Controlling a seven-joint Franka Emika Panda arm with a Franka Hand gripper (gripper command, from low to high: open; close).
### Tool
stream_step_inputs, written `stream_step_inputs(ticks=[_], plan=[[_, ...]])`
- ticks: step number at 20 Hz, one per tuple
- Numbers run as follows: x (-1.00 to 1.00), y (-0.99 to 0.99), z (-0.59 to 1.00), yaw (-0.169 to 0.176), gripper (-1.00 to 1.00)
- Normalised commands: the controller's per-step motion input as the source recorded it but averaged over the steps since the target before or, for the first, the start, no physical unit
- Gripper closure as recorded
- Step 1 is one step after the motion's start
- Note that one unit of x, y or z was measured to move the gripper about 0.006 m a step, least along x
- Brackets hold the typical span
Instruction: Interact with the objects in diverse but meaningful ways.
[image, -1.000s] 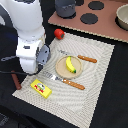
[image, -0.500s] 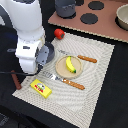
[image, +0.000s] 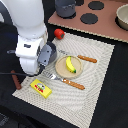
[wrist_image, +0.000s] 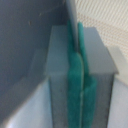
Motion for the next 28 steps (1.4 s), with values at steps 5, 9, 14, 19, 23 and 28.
stream_step_inputs(ticks=[5, 9, 14, 19, 23, 28], plan=[[0.60, 0.33, 1.00, -0.008, 1.00], [0.83, 0.56, 0.94, -0.020, 1.00], [0.80, 0.70, 0.72, -0.013, 1.00], [0.71, 0.78, 0.49, 0.000, 1.00], [0.65, 0.77, 0.32, -0.012, 1.00], [0.61, 0.76, 0.24, -0.027, 1.00]])
